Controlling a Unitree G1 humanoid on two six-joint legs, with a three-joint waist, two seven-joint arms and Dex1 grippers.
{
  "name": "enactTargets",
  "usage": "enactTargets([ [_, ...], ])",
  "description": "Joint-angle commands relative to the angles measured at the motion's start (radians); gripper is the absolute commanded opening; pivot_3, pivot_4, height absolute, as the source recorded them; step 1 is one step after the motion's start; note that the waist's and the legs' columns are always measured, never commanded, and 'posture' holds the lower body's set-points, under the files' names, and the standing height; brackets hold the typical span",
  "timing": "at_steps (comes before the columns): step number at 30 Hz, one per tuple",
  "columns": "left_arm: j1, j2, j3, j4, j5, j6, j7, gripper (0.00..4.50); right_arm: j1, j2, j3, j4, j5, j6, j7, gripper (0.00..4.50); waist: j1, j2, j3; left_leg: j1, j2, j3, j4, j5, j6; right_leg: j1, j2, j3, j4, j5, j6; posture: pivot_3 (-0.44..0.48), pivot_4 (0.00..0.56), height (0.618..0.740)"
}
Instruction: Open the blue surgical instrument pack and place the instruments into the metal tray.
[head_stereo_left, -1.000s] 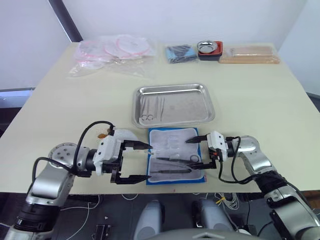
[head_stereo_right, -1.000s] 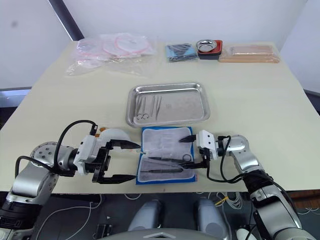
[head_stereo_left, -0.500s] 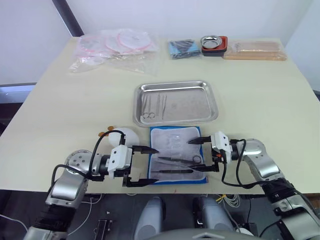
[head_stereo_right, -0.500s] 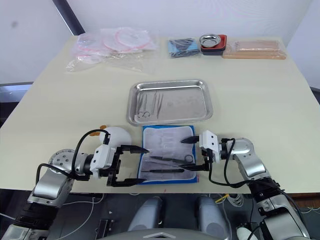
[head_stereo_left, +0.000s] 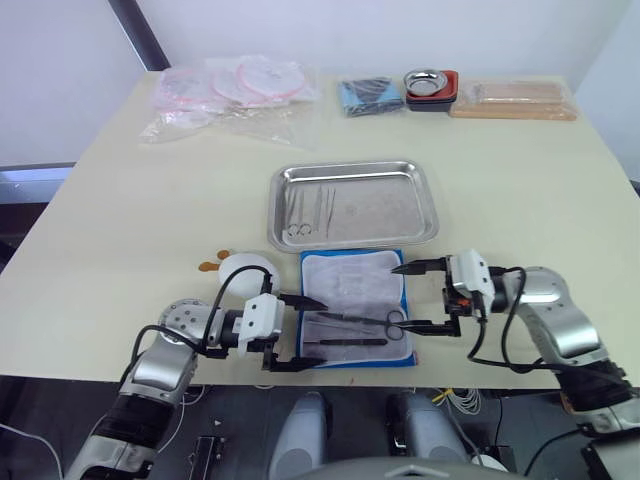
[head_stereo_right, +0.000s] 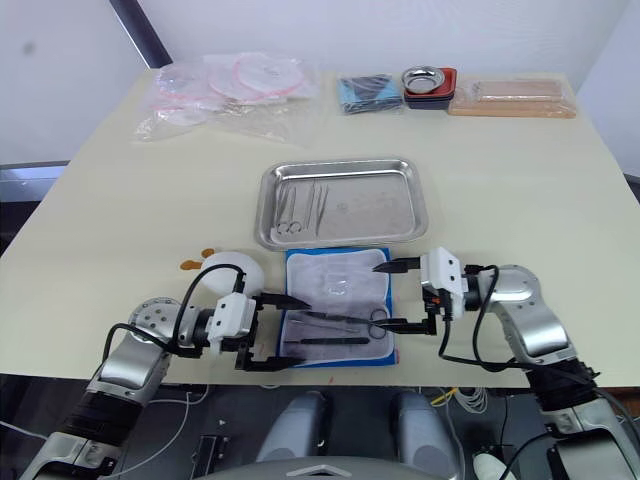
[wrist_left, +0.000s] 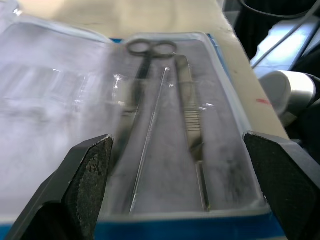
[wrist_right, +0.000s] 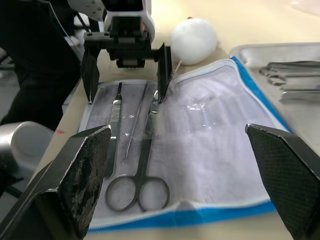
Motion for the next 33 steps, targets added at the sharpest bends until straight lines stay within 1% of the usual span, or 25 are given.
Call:
enactTargets([
  [1,0.003,0.012,-0.018,0.026,0.047,0.006,0.026,4.41,0.022,-0.044,-0.054,-0.099,0.075,0.043,0.014,4.5,0.0,0.0,0.0,0.0,0.0,0.0,0.0,0.0,0.0,0.0,0.0,0.0,0.0,0.0,0.0,0.0,0.15,0.74],
  [4,0.009,0.009,-0.037,0.037,0.056,0.023,0.031,4.41,0.066,-0.128,-0.136,-0.173,0.147,0.093,0.037,4.5,0.002,0.001,0.0,0.001,0.001,-0.001,0.002,0.0,0.0,0.001,0.001,0.0,0.001,0.0,0.001,0.0,0.15,0.74],
  [7,0.014,0.004,-0.049,0.051,0.063,0.027,0.043,4.41,0.09,-0.18,-0.182,-0.213,0.192,0.122,0.043,4.5,0.001,0.001,0.0,0.001,0.0,0.0,0.004,0.0,0.0,0.002,0.001,0.0,0.001,0.0,0.002,0.0,0.15,0.74],
  [11,0.023,0.004,-0.06,0.06,0.057,0.032,0.047,4.41,0.106,-0.214,-0.226,-0.246,0.233,0.157,0.042,4.5,0.0,0.002,-0.001,0.003,0.001,0.0,0.004,0.0,0.0,0.004,0.001,0.0,0.001,-0.001,0.004,0.0,0.15,0.74],
  [15,0.038,0.008,-0.065,0.091,0.052,0.03,0.039,4.41,0.13,-0.25,-0.302,-0.281,0.297,0.2,0.037,4.5,0.001,0.003,-0.001,0.003,0.001,0.001,0.005,0.0,0.0,0.004,0.001,0.001,0.001,0.0,0.004,0.0,0.15,0.74],
  [19,0.037,0.002,-0.069,0.137,0.057,-0.023,0.03,4.41,0.168,-0.282,-0.359,-0.308,0.332,0.217,0.045,4.5,0.0,0.004,-0.002,0.003,0.001,0.001,0.005,0.0,0.0,0.004,0.001,0.001,0.001,0.0,0.004,0.0,0.15,0.74],
  [25,0.024,-0.038,-0.064,0.206,0.056,-0.06,0.055,4.41,0.17,-0.278,-0.342,-0.321,0.317,0.225,0.021,4.5,0.001,0.014,-0.009,0.005,0.001,0.002,0.006,0.0,0.0,0.006,0.002,0.002,0.001,0.0,0.005,0.0,0.15,0.74],
  [29,0.029,-0.036,-0.078,0.235,0.069,-0.091,0.041,4.41,0.134,-0.257,-0.277,-0.33,0.279,0.239,-0.032,4.5,-0.001,0.016,-0.014,0.005,0.001,0.003,0.007,0.0,0.0,0.006,0.002,0.003,0.001,0.002,0.006,0.0,0.15,0.74],
  [33,0.034,-0.037,-0.081,0.235,0.066,-0.094,0.044,4.41,0.103,-0.23,-0.186,-0.318,0.194,0.227,-0.069,4.5,-0.001,0.018,-0.017,0.006,0.001,0.005,0.007,0.0,0.0,0.006,0.002,0.005,0.001,0.002,0.006,0.0,0.15,0.74],
])
